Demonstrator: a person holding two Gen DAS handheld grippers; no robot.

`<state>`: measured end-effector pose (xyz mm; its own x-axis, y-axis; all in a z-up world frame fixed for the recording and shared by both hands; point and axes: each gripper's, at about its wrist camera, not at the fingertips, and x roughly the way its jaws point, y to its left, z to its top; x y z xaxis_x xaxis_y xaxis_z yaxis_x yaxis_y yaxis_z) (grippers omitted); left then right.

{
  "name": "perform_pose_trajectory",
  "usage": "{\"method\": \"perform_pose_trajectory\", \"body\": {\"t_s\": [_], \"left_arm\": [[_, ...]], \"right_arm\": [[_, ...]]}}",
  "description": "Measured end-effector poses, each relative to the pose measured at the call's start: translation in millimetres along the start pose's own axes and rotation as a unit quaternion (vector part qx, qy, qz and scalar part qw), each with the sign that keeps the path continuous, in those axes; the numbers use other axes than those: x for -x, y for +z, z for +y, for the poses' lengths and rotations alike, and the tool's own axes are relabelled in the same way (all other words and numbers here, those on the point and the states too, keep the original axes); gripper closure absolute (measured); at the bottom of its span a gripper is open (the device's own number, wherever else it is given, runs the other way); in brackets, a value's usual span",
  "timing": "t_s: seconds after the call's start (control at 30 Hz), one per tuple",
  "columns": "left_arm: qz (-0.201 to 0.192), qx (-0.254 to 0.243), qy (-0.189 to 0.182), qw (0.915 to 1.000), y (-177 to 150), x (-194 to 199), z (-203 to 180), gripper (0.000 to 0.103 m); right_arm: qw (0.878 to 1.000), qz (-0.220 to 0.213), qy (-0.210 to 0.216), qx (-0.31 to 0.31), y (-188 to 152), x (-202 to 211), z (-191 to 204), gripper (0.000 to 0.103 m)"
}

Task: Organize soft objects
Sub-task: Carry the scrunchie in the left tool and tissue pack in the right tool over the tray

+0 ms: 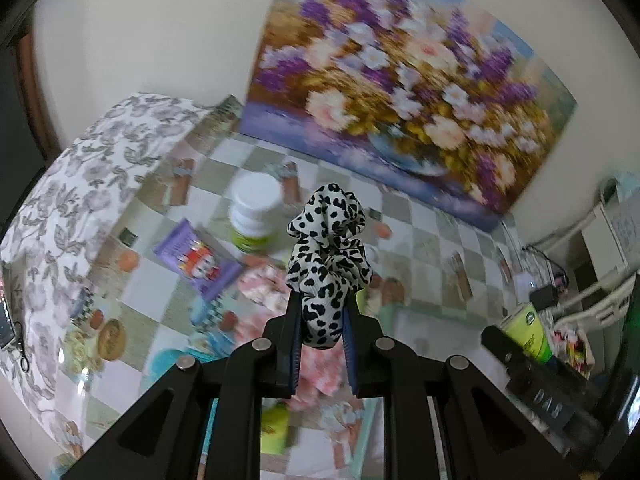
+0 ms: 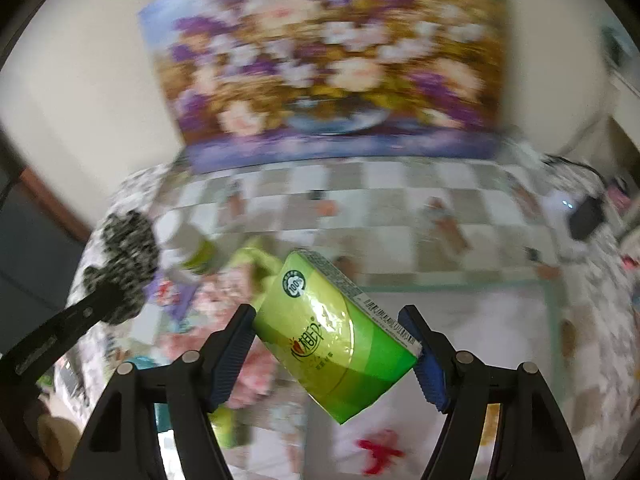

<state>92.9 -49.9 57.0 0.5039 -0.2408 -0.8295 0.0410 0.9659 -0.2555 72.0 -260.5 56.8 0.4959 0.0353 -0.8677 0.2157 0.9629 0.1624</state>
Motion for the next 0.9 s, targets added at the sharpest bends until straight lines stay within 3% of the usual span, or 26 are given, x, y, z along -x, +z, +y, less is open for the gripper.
{"method": "perform_pose_trajectory", "body": {"t_s": [0.17,0.5,0.7,0.9], "left_arm": [[0.014,-0.022,-0.019,0.9995,-8,-7,-29,0.084],[0.058,-0.086,-0.036,0.9939,-32,-35,-93,0.084],[0.116,-0.142,-0.033,0.9825,-60,-74,-125,0.084],[0.169,-0.146,-0.026,0.9744,-83,-109,-130,0.084]], "right_arm": [[0.998,-0.005,-0.01,-0.063,-2,5,-54,0.028],[0.983,0.012,-0.112,-0.144,-19,-2,-140,0.028],[0.979,0.05,-0.122,-0.158,-31,-30,-159,0.027],[0.975,0.113,-0.119,-0.153,-46,-76,-161,0.027]]}}
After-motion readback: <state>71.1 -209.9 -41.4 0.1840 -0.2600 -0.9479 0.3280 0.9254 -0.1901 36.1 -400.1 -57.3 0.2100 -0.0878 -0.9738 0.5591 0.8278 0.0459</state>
